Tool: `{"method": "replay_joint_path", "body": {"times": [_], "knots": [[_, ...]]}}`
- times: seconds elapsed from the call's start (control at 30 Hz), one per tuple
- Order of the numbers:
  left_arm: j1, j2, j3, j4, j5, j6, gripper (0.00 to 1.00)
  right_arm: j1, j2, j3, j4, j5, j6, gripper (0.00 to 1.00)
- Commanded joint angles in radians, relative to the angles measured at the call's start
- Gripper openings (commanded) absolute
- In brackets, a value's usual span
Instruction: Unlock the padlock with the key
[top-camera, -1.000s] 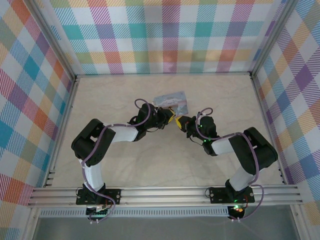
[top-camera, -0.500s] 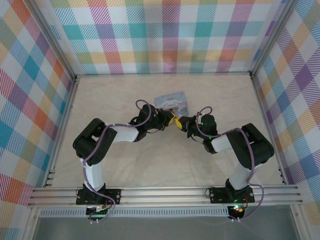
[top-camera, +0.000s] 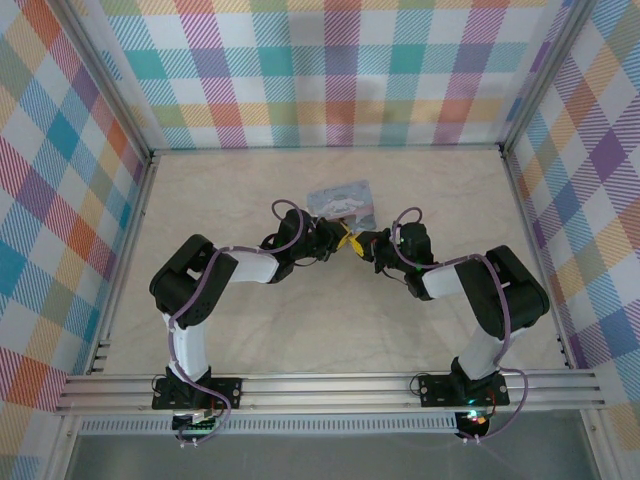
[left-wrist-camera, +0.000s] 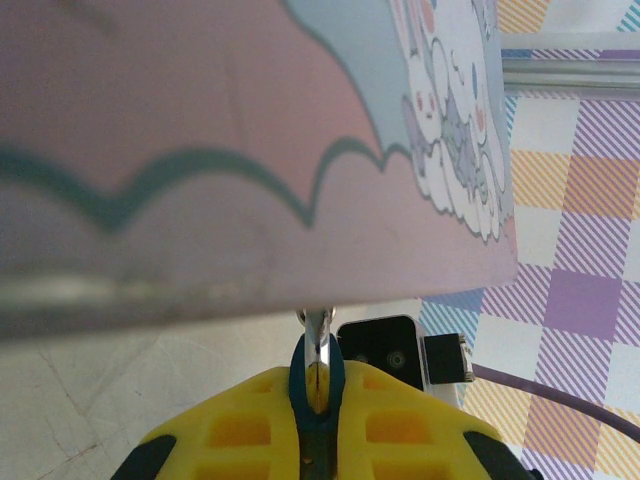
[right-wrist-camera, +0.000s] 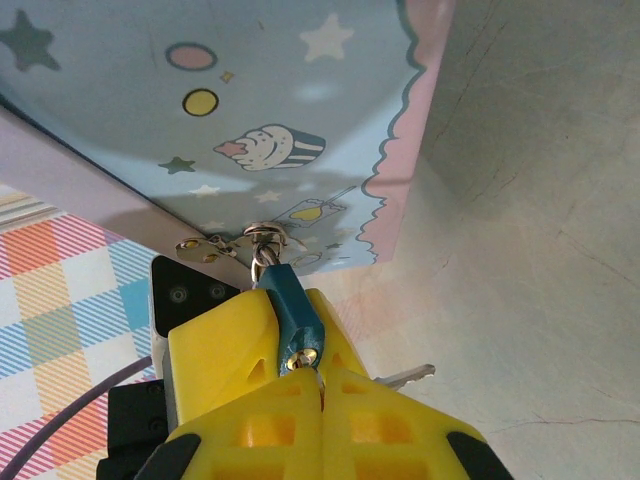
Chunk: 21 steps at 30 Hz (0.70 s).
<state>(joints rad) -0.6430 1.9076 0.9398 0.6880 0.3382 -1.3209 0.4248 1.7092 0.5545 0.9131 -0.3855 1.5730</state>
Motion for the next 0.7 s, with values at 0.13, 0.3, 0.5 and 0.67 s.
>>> {"method": "replay_joint_path", "body": {"times": [0.13, 0.3, 0.5, 0.67], "knots": [[-0.051, -0.034, 0.012, 0.054, 0.171, 0.024, 0.03, -0.005, 0.001, 0.038, -0.021, 0.019, -0.044, 0.02], [-0.035, -0.072, 0.001, -0.057, 0.111, 0.076, 0.04, -0.021, -0.062, 0.006, -0.107, 0.004, -0.106, 0.20], [-0.026, -0.116, 0.013, -0.188, 0.053, 0.144, 0.05, -0.041, -0.202, -0.024, -0.340, -0.015, -0.239, 0.28], [-0.024, -0.134, 0.027, -0.254, 0.043, 0.160, 0.06, -0.047, -0.333, -0.033, -0.584, -0.035, -0.401, 0.29]]}}
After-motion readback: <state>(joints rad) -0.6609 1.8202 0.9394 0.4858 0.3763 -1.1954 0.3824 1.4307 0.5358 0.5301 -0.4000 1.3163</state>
